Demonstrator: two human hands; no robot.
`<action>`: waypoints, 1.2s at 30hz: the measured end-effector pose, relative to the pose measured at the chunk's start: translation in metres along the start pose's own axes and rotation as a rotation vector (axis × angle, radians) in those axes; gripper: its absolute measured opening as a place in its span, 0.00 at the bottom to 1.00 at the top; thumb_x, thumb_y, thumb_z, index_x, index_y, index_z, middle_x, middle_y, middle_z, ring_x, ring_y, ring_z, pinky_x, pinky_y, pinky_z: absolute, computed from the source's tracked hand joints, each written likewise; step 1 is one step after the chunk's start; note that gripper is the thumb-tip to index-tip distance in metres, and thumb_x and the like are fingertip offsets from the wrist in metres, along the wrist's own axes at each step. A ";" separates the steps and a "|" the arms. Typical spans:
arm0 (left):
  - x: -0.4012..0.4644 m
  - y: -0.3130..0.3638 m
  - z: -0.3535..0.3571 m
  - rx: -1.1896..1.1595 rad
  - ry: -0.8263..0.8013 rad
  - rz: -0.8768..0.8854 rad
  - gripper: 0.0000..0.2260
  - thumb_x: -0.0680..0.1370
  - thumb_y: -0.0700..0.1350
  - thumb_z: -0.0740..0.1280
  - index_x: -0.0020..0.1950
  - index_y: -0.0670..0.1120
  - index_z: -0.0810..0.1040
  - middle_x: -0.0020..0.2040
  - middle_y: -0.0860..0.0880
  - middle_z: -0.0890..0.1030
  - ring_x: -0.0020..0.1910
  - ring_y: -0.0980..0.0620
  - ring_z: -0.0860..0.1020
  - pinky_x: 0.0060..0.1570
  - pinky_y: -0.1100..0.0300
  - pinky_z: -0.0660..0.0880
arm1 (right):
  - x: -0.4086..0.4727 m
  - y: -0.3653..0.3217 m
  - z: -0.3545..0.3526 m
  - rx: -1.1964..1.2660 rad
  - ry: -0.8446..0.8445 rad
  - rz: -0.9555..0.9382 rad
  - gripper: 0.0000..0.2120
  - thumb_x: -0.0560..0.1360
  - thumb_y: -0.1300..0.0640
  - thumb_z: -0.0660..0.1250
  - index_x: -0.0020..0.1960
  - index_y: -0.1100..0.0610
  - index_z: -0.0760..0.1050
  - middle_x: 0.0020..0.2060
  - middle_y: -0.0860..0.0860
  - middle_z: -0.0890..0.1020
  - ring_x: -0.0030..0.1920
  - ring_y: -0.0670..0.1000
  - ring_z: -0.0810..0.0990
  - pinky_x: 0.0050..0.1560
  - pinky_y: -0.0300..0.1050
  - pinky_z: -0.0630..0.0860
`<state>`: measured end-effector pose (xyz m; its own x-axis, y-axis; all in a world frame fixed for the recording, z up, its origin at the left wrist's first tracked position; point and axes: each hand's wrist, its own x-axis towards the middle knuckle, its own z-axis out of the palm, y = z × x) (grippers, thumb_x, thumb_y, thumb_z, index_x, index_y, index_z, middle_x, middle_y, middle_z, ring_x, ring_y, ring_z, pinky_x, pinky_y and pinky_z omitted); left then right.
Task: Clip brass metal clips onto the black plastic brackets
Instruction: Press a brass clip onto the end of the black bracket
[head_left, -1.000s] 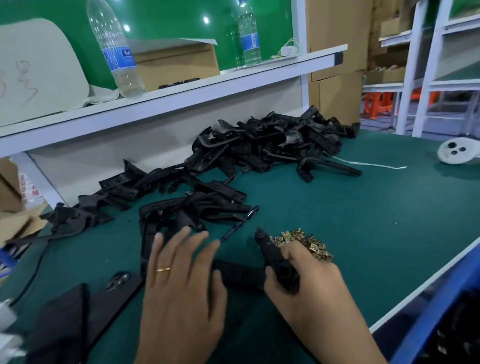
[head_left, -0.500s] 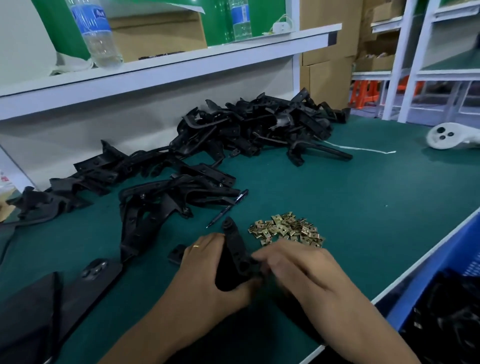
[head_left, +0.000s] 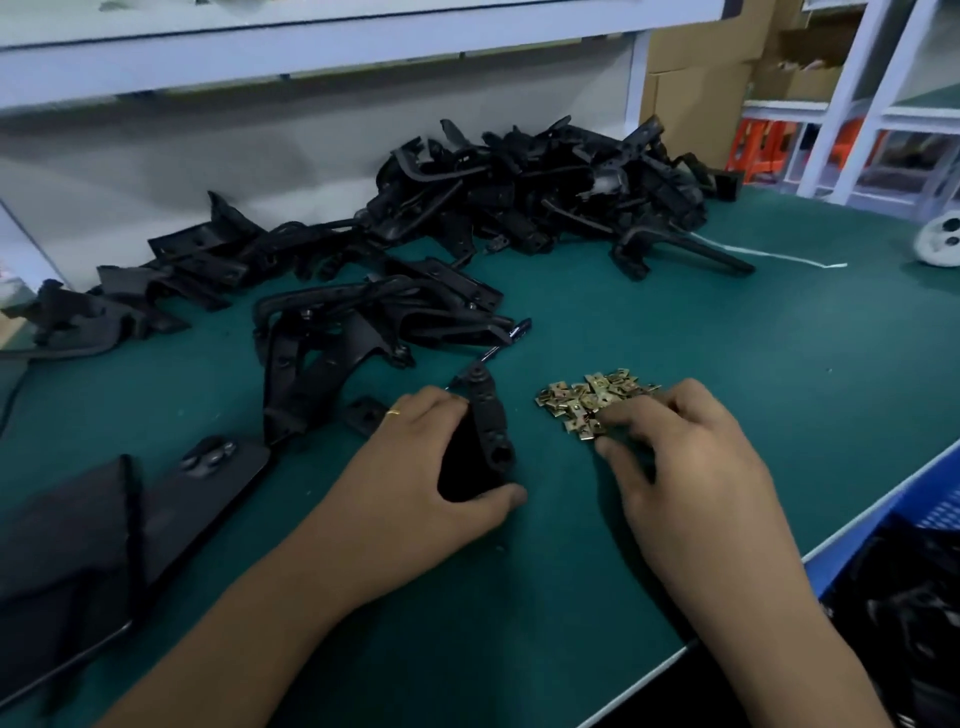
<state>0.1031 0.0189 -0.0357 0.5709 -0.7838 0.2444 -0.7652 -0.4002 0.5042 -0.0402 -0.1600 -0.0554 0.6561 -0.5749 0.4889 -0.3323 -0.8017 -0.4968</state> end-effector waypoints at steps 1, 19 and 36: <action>0.000 0.000 0.000 0.010 -0.003 0.002 0.25 0.69 0.72 0.66 0.59 0.58 0.74 0.57 0.65 0.71 0.63 0.61 0.70 0.61 0.69 0.67 | 0.000 0.000 0.000 -0.008 -0.008 0.004 0.09 0.77 0.55 0.73 0.56 0.50 0.83 0.49 0.47 0.74 0.50 0.53 0.76 0.42 0.47 0.75; -0.004 0.003 0.002 0.058 -0.035 0.039 0.24 0.67 0.77 0.65 0.57 0.69 0.64 0.60 0.71 0.66 0.64 0.68 0.66 0.58 0.75 0.65 | 0.001 -0.004 -0.007 0.037 -0.116 -0.037 0.09 0.76 0.55 0.68 0.48 0.44 0.69 0.45 0.39 0.69 0.48 0.45 0.69 0.44 0.43 0.70; -0.006 0.031 0.006 0.163 0.068 0.271 0.26 0.72 0.69 0.69 0.61 0.53 0.73 0.58 0.60 0.72 0.65 0.61 0.70 0.79 0.59 0.54 | 0.007 -0.005 -0.021 1.027 -0.187 0.157 0.07 0.72 0.54 0.74 0.42 0.57 0.84 0.34 0.57 0.85 0.32 0.53 0.82 0.34 0.41 0.79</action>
<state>0.0740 0.0076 -0.0265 0.3540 -0.8409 0.4093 -0.9267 -0.2561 0.2751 -0.0479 -0.1633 -0.0340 0.7787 -0.5556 0.2914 0.2529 -0.1471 -0.9562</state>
